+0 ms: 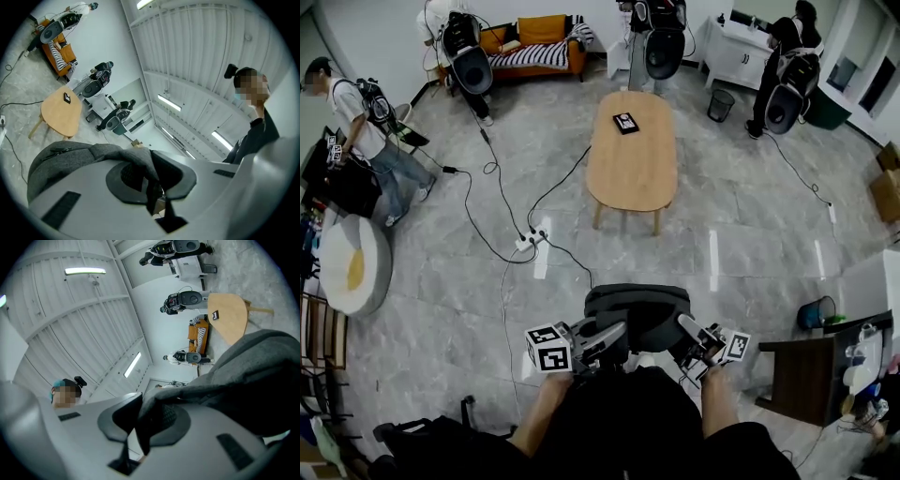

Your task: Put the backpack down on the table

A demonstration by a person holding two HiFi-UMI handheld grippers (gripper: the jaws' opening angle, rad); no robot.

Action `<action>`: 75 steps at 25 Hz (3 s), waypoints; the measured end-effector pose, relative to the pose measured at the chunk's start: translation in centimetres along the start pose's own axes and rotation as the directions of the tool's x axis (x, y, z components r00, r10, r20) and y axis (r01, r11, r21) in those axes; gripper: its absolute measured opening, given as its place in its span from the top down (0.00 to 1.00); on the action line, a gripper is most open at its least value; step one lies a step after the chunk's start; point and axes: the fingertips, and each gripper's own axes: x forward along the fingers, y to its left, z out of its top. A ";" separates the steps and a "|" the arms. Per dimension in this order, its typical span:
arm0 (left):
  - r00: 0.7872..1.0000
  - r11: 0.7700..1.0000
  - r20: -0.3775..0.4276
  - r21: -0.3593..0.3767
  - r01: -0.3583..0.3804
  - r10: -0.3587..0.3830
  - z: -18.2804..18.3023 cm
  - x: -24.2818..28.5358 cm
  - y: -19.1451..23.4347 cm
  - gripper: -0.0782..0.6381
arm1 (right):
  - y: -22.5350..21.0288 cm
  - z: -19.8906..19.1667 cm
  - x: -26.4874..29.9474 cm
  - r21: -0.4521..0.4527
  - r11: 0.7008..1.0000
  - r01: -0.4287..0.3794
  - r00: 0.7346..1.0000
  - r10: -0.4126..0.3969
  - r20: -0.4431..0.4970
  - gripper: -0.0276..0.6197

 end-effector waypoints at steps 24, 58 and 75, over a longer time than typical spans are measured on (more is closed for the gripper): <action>0.999 0.999 -0.024 -0.004 0.034 -0.035 4.1 2.5 3.5 0.83 | -1.5 4.1 2.5 -0.036 0.999 0.025 0.998 -0.023 0.055 0.89; 0.991 0.994 0.076 -0.006 -0.107 0.108 12.5 14.0 10.2 0.83 | -5.9 20.3 6.0 0.003 0.999 -0.038 0.996 0.038 -0.086 0.89; 0.999 0.999 0.016 -0.019 -0.042 0.042 14.4 16.8 12.7 0.83 | -7.0 23.4 6.2 -0.041 0.999 0.008 1.000 -0.008 -0.006 0.89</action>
